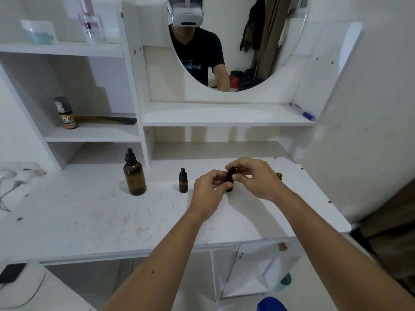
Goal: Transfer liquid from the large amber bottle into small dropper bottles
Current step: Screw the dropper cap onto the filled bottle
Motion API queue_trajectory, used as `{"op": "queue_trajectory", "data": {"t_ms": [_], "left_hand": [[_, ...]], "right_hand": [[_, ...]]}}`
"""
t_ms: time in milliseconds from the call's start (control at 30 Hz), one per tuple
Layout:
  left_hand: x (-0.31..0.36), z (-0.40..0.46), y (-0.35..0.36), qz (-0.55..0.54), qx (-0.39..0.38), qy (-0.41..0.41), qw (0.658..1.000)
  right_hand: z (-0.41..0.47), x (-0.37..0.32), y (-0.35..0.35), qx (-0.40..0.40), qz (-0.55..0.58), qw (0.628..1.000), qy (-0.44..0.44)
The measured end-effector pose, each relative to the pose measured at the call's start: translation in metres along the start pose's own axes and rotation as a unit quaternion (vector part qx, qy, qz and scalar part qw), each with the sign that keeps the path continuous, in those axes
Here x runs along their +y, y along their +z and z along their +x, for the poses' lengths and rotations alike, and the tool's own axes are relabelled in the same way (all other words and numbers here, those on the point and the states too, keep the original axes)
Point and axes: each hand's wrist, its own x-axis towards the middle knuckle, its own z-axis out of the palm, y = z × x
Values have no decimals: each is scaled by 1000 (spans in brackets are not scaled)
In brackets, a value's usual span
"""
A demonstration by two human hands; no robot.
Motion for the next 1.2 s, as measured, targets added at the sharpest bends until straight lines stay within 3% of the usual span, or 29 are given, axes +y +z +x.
{"op": "queue_trajectory", "data": {"t_ms": [300,500,700,867,1033,1200], "left_hand": [[1,0,0,16,3,7,1000],[1,0,0,12,1,5,1000],[1,0,0,7,3,4,1000],[1,1,0,5,-2,-4,1000],[1,-1,0,-1,-4,2,1000],[1,1,1,2,-1,-1,1000]], "right_hand": [[2,4,15,68,-2,998,18],[-5,12,19,75,46,996,-21],[-2,15,25,104,82,991,22],[-4,20,26,84,104,991,18],[-5,22,29,129,140,980,58],[-6,23,26,98,146,984,19]]}}
